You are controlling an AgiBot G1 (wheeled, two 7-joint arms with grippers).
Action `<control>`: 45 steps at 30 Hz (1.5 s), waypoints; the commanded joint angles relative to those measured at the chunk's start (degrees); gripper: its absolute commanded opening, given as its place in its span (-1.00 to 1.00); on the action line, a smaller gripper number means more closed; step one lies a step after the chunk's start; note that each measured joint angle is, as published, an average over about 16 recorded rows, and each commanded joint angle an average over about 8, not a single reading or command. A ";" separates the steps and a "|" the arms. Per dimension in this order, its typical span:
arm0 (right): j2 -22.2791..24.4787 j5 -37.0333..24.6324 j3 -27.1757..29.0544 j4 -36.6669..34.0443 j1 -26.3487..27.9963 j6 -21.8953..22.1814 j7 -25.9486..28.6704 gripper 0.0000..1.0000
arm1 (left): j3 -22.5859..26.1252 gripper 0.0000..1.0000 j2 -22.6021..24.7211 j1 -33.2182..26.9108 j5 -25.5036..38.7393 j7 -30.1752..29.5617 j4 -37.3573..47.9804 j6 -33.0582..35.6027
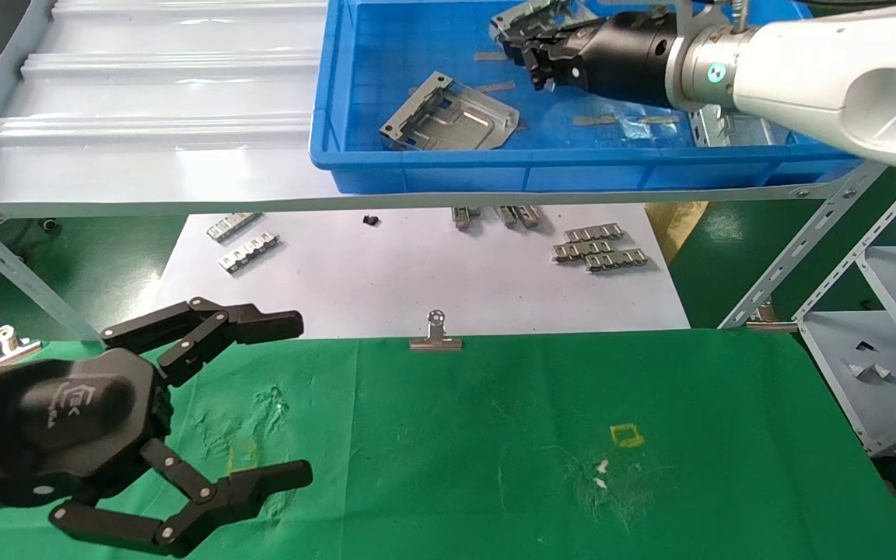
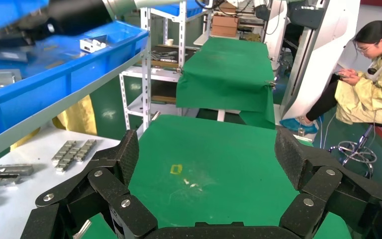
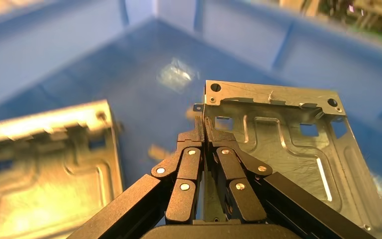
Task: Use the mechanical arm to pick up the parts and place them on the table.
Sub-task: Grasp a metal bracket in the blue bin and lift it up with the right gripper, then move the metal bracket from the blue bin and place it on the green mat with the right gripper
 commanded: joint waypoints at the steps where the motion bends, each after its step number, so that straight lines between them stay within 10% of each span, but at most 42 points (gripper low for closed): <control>1: 0.37 0.49 0.31 0.55 0.60 -0.72 -0.67 -1.00 | 0.00 1.00 0.00 0.00 0.00 0.00 0.00 0.00; 18: 14.35 0.01 -3.93 9.85 5.39 -41.30 -9.25 -1.00 | 0.00 1.00 0.00 0.00 0.00 0.00 0.00 0.00; 31: 35.25 16.95 -23.08 48.72 -5.66 -41.43 -0.34 -1.00 | 0.00 1.00 0.00 0.00 0.00 0.00 0.00 0.00; 45: 28.58 4.31 -34.38 35.60 -11.58 -35.07 -14.61 -1.00 | 0.00 1.00 0.00 0.00 0.00 0.00 0.00 0.00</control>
